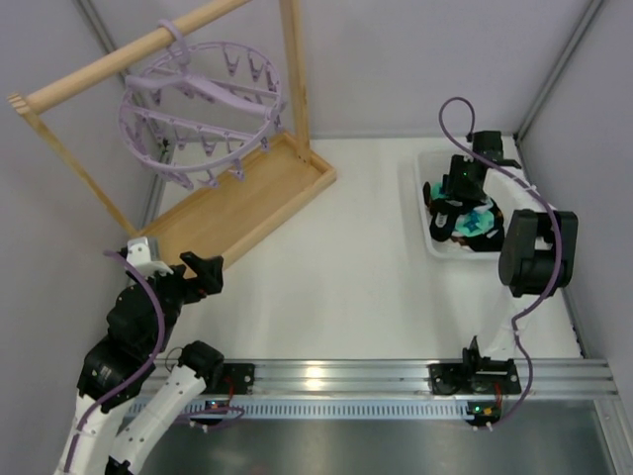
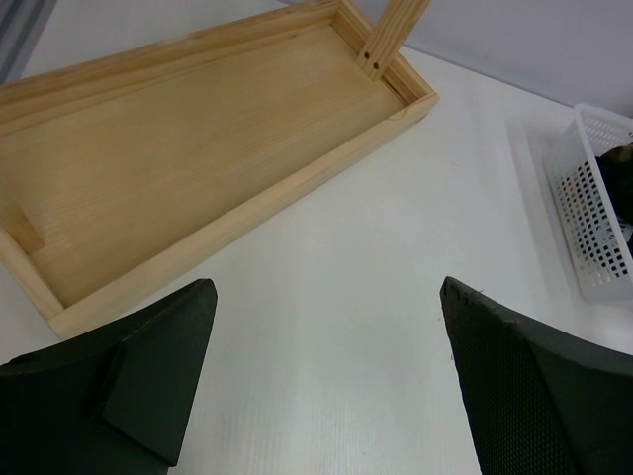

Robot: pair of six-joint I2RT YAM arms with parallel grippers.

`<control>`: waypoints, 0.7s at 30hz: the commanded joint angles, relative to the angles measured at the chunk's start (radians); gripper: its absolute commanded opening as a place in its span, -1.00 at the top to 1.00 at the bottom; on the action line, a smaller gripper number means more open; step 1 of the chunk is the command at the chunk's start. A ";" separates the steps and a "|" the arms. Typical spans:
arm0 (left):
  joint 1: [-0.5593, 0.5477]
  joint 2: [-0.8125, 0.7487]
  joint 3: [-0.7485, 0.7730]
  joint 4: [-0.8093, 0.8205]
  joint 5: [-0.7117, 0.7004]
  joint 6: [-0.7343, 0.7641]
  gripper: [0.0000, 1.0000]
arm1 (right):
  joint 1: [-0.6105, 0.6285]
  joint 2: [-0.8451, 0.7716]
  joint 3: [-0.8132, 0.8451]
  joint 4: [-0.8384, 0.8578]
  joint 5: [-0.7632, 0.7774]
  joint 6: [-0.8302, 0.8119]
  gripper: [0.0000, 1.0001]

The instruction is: Remove the socks clipped to the hanger

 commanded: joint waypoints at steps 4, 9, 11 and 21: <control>-0.002 -0.018 -0.005 0.051 0.005 -0.005 -0.97 | -0.059 -0.183 0.001 -0.028 -0.102 0.056 -0.16; -0.001 -0.024 -0.005 0.049 -0.023 -0.012 -0.97 | -0.064 -0.299 -0.036 -0.016 -0.070 0.076 -0.65; -0.002 -0.027 -0.005 0.048 -0.033 -0.018 -0.97 | -0.066 -0.375 -0.077 0.009 -0.068 0.083 -0.90; -0.001 -0.005 0.001 0.060 -0.190 0.004 -0.97 | -0.050 -0.862 -0.333 0.066 -0.106 0.067 -0.99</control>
